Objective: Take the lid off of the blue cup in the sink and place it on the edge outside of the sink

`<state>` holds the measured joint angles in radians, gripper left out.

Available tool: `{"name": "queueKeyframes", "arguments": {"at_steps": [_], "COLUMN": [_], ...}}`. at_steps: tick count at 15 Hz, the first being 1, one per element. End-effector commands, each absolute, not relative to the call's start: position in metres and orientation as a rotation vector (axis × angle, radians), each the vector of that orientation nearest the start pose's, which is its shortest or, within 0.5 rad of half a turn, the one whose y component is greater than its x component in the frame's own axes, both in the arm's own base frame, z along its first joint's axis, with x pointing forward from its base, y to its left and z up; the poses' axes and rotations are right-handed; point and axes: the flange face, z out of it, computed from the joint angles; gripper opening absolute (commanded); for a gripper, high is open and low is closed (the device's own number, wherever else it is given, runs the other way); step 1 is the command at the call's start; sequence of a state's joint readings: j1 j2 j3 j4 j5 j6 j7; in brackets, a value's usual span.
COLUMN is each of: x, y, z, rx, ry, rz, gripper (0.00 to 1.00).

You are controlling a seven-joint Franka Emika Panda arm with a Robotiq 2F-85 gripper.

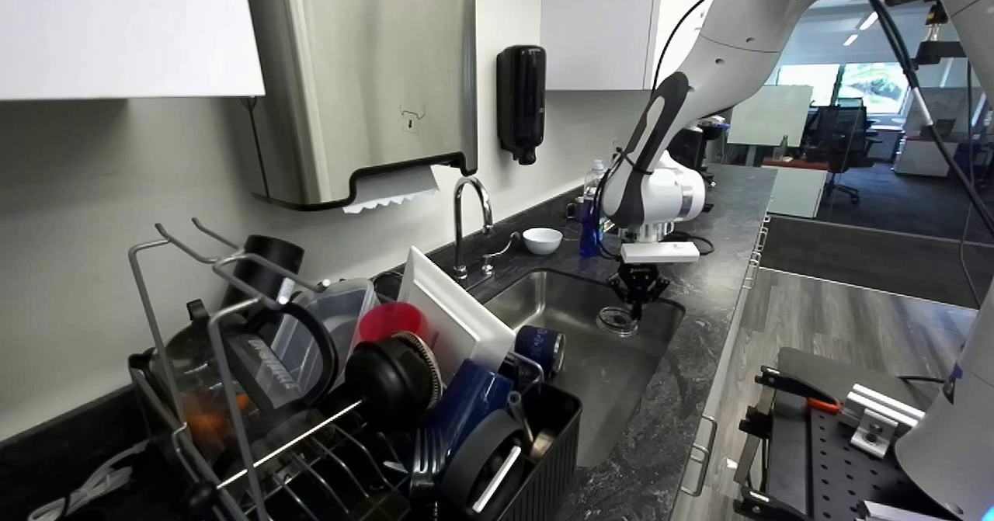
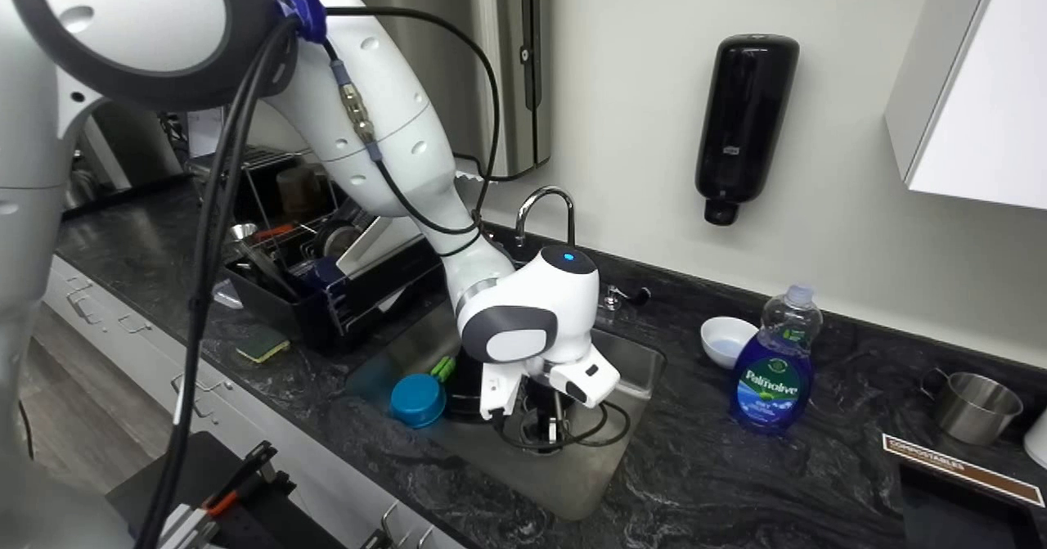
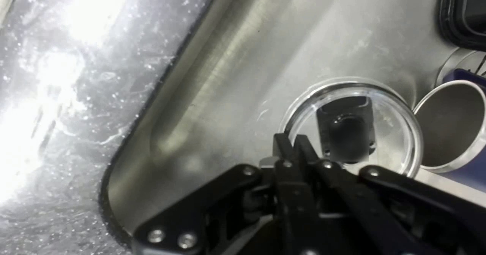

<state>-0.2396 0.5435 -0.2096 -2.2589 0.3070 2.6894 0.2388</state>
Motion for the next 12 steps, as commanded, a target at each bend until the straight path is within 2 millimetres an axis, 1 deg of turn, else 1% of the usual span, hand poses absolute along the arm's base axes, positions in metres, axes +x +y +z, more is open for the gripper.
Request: {"name": "queueKeyframes", "arguments": {"at_steps": [1, 6, 12], "x": [0.44, 0.416, 0.393], "y": [-0.241, -0.236, -0.225], "z": [0.136, 0.15, 0.153], "rx": [-2.723, -2.68, -2.628], "ry": [1.492, 1.564, 1.662], "rz": [0.121, 0.152, 0.192], "gripper": [0.02, 0.02, 0.02]}}
